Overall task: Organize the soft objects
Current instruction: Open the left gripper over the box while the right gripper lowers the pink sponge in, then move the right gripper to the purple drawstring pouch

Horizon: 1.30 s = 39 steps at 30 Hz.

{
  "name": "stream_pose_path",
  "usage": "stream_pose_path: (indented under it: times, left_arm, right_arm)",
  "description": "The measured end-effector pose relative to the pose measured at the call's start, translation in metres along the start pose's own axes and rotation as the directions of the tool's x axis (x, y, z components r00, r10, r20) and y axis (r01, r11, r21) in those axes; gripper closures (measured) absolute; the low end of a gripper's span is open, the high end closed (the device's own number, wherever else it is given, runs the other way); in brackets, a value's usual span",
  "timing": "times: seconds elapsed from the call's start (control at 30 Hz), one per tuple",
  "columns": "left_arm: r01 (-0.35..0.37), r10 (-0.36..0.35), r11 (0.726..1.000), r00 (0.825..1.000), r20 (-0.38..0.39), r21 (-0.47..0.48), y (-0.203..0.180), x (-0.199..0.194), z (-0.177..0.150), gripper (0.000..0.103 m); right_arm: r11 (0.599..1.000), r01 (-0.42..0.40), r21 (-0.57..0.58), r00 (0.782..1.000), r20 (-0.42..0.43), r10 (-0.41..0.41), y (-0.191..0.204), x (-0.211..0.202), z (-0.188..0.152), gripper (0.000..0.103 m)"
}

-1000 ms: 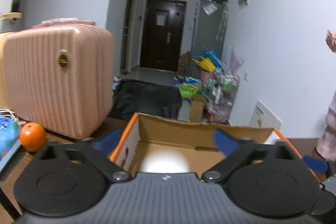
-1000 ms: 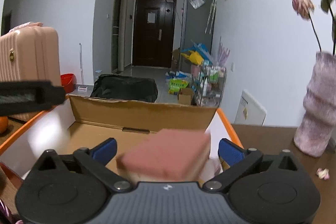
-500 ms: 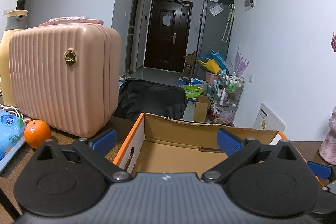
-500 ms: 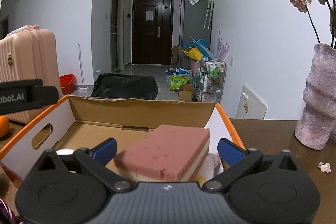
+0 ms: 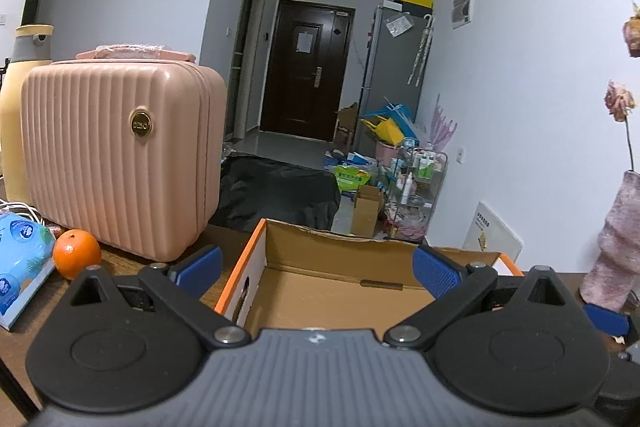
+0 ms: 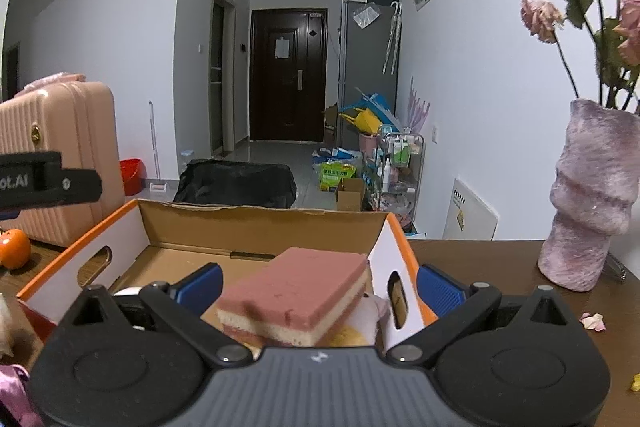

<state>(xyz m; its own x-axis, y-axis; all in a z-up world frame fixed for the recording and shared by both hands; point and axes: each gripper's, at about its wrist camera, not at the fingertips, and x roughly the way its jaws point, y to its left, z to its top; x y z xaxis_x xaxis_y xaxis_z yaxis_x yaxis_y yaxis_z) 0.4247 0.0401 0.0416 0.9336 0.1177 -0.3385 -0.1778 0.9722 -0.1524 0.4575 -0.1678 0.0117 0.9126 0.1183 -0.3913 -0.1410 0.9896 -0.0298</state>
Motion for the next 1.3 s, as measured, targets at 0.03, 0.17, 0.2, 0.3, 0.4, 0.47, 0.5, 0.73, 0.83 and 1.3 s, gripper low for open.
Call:
stream_pose_path:
  times: [0.03, 0.17, 0.2, 0.3, 0.4, 0.47, 0.5, 0.73, 0.83, 1.3]
  left_arm:
    - [0.004, -0.004, 1.0, 1.0, -0.001, 0.002, 0.001, -0.004, -0.001, 0.0]
    - [0.008, -0.008, 1.0, 1.0, 0.007, 0.022, 0.003, -0.017, -0.004, 0.0]
    - [0.01, -0.01, 1.0, 1.0, 0.009, 0.025, 0.004, -0.019, -0.005, 0.0]
    - [0.006, -0.007, 0.999, 1.0, 0.01, 0.039, 0.004, -0.027, -0.009, 0.0]
    - [0.002, -0.003, 0.999, 1.0, 0.013, 0.051, 0.005, -0.036, -0.012, 0.0]
    - [0.004, -0.005, 0.999, 1.0, 0.014, 0.054, 0.007, -0.043, -0.015, 0.0]
    - [0.006, -0.007, 0.998, 1.0, 0.015, 0.055, 0.007, -0.046, -0.016, 0.0]
    - [-0.008, 0.008, 0.997, 1.0, 0.007, 0.083, 0.011, -0.062, -0.027, 0.0]
    - [-0.005, 0.005, 0.996, 1.0, 0.004, 0.088, 0.014, -0.071, -0.031, 0.0]
    - [-0.013, 0.014, 0.991, 1.0, -0.01, 0.13, 0.02, -0.112, -0.054, 0.0]
  right_arm:
    - [1.0, -0.001, 0.0, 1.0, 0.004, 0.001, -0.001, -0.003, -0.001, 0.0]
    - [1.0, -0.003, 0.005, 1.0, 0.019, 0.003, -0.006, -0.019, -0.005, 0.0]
    - [1.0, -0.003, 0.004, 1.0, 0.018, 0.003, -0.006, -0.021, -0.006, 0.0]
    - [1.0, 0.0, 0.002, 1.0, 0.017, 0.0, -0.008, -0.028, -0.009, 0.0]
    - [1.0, 0.0, 0.008, 1.0, 0.013, -0.001, -0.011, -0.037, -0.015, 0.0]
    - [1.0, 0.002, 0.009, 1.0, 0.01, -0.002, -0.013, -0.042, -0.018, 0.0]
    - [1.0, 0.003, 0.012, 1.0, 0.008, -0.003, -0.013, -0.044, -0.02, 0.0]
    - [1.0, -0.004, 0.022, 1.0, -0.002, 0.004, -0.016, -0.063, -0.032, 0.0]
    - [1.0, -0.005, 0.019, 1.0, -0.001, 0.005, -0.015, -0.073, -0.037, 0.0]
    - [1.0, -0.014, -0.022, 1.0, -0.004, 0.014, -0.009, -0.119, -0.065, 0.0]
